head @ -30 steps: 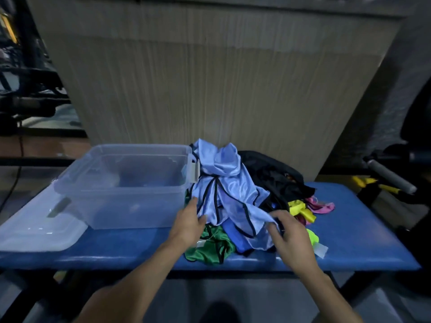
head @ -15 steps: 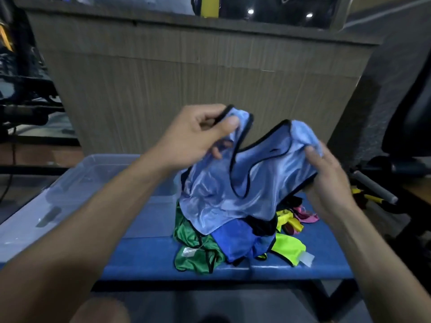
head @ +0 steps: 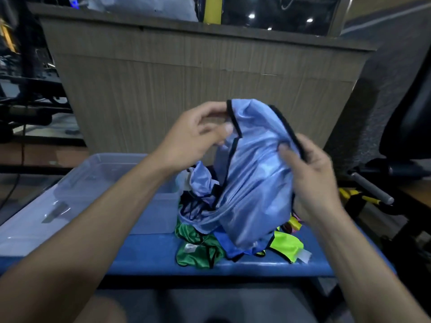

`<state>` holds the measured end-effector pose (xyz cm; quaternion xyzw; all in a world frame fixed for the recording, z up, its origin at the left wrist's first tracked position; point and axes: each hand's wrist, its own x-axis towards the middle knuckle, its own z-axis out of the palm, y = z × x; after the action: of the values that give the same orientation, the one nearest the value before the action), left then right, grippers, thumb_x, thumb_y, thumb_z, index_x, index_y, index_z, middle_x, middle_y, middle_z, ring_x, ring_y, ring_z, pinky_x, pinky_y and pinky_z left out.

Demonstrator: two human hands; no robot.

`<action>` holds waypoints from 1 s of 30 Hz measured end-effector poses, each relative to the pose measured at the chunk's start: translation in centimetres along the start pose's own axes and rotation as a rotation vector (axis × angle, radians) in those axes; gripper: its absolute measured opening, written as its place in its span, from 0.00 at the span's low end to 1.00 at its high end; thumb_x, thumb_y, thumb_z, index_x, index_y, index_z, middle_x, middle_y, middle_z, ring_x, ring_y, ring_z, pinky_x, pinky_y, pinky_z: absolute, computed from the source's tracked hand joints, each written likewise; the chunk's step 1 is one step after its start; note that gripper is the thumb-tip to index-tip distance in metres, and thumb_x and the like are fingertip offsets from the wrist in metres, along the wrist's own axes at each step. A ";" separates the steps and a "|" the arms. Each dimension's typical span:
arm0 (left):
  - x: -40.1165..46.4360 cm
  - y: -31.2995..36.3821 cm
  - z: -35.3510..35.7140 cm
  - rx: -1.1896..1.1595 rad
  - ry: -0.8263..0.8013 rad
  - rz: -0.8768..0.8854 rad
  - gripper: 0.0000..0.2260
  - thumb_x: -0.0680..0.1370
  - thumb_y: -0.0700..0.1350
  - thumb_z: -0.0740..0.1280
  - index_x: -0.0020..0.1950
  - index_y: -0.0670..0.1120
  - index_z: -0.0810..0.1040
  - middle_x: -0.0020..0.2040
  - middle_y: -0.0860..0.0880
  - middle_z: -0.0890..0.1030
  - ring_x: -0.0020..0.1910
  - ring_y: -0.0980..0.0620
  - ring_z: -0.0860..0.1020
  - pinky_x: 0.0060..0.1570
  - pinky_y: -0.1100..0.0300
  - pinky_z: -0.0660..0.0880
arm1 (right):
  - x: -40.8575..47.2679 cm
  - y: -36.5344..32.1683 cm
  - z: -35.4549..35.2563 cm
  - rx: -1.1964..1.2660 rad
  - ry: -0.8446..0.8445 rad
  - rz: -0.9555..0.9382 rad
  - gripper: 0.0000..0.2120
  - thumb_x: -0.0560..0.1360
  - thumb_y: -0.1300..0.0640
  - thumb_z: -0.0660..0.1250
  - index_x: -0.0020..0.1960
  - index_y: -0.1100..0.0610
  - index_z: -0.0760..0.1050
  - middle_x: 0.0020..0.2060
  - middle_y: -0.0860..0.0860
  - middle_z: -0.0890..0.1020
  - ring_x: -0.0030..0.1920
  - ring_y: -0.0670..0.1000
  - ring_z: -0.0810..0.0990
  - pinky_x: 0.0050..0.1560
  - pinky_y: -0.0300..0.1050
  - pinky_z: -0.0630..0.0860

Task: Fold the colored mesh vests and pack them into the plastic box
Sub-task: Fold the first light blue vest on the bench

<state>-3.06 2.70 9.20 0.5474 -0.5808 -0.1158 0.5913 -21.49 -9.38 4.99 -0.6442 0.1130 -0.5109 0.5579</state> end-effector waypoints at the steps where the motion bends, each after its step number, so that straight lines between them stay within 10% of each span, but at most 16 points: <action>1: -0.8 -1.3 -0.4 0.018 -0.032 -0.052 0.24 0.79 0.46 0.73 0.74 0.49 0.72 0.69 0.54 0.78 0.60 0.59 0.80 0.59 0.57 0.77 | 0.5 -1.3 0.0 0.027 0.001 -0.003 0.10 0.81 0.66 0.65 0.54 0.54 0.82 0.47 0.51 0.85 0.47 0.49 0.82 0.49 0.44 0.78; 6: -7.0 -7.6 1.9 0.098 -0.386 -0.298 0.47 0.66 0.65 0.79 0.79 0.63 0.58 0.75 0.67 0.65 0.74 0.64 0.66 0.75 0.53 0.65 | 2.9 -6.2 0.7 0.055 -0.025 0.019 0.08 0.82 0.64 0.64 0.57 0.56 0.80 0.46 0.52 0.85 0.46 0.51 0.84 0.48 0.47 0.81; 14: -10.9 -12.2 6.6 -0.019 -0.243 -0.481 0.09 0.80 0.47 0.71 0.58 0.58 0.80 0.56 0.60 0.84 0.59 0.57 0.82 0.63 0.55 0.78 | 7.1 -6.2 1.6 0.138 0.121 0.083 0.11 0.82 0.65 0.62 0.62 0.60 0.79 0.53 0.59 0.84 0.50 0.57 0.85 0.55 0.56 0.83; 24: -2.5 -11.8 5.6 -0.450 0.064 -0.562 0.12 0.82 0.33 0.63 0.52 0.44 0.84 0.48 0.45 0.87 0.47 0.47 0.85 0.46 0.57 0.80 | 12.0 6.3 -1.4 0.181 0.268 0.351 0.12 0.83 0.63 0.60 0.63 0.62 0.78 0.57 0.62 0.84 0.55 0.60 0.85 0.57 0.56 0.82; 30: 6.9 -13.1 4.6 -0.547 0.235 -0.609 0.07 0.83 0.38 0.62 0.49 0.42 0.78 0.44 0.43 0.84 0.45 0.46 0.82 0.47 0.55 0.79 | 12.4 12.1 -3.8 -0.133 0.186 0.575 0.22 0.78 0.43 0.68 0.64 0.57 0.78 0.49 0.53 0.86 0.51 0.57 0.86 0.46 0.48 0.81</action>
<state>1.83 -9.89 1.54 0.5264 -0.2691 -0.3717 0.7157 -13.66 -24.82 0.97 -0.5714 0.3742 -0.3803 0.6235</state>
